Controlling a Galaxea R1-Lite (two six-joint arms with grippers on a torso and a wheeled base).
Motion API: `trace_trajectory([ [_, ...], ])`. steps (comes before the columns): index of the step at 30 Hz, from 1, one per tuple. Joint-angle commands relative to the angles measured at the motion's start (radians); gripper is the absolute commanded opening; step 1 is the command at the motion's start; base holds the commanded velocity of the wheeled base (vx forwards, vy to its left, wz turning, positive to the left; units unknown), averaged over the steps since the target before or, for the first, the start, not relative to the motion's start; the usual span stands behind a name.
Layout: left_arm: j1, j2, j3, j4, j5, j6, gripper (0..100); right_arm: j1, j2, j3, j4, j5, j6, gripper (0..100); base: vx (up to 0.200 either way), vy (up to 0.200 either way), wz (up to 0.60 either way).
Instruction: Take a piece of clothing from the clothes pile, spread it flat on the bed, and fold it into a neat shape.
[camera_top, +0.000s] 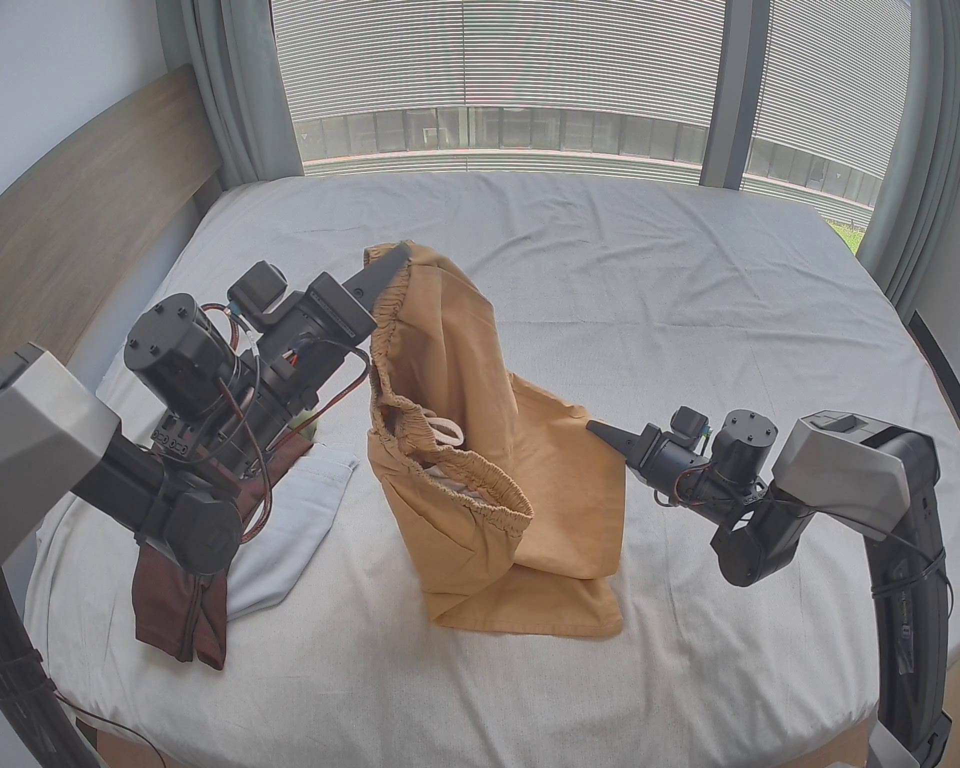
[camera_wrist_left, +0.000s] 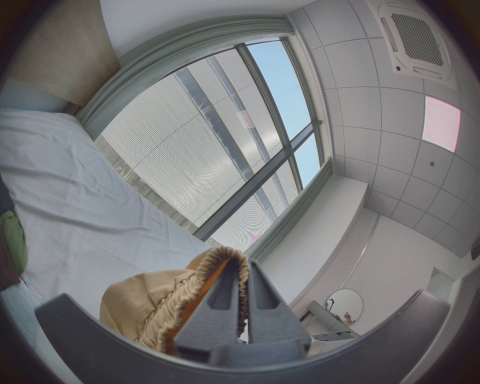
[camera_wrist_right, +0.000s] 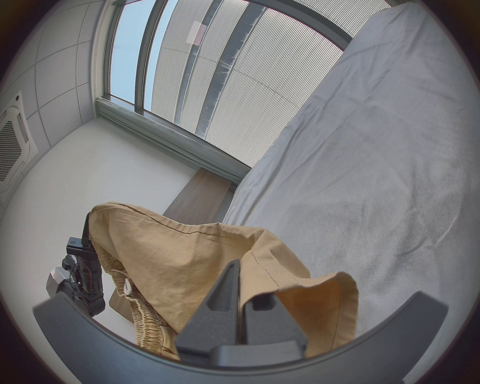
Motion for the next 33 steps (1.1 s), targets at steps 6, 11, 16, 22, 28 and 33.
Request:
trace_trajectory([
  [6, 0.047, -0.101, 0.077, 0.000, -0.057, -0.012, 0, -0.020, -0.169, 0.113, -0.007, 0.005, -0.006, 0, 0.000, 0.000, 0.00],
  [11, 0.082, -0.112, 0.122, -0.002, -0.103, -0.012, 0, -0.020, -0.227, 0.148, -0.007, 0.004, -0.011, 0, 0.000, 0.000, 0.00],
  [16, 0.098, -0.110, 0.143, -0.002, -0.120, -0.014, 0, -0.021, -0.288, 0.208, -0.007, 0.008, -0.020, 0, 0.000, 0.000, 0.00],
  [22, 0.122, -0.104, 0.156, 0.000, -0.143, -0.014, 0, -0.027, -0.318, 0.222, -0.006, 0.013, -0.052, 0, 0.000, 0.000, 0.00],
  [28, 0.156, -0.103, 0.163, 0.000, -0.166, -0.014, 0, -0.035, -0.324, 0.222, -0.006, 0.013, -0.052, 0, 0.000, 0.000, 0.00],
  [33, 0.187, -0.100, 0.180, 0.000, -0.210, -0.009, 0, -0.043, -0.327, 0.223, -0.007, 0.011, -0.062, 0, 0.000, 0.000, 0.00],
])
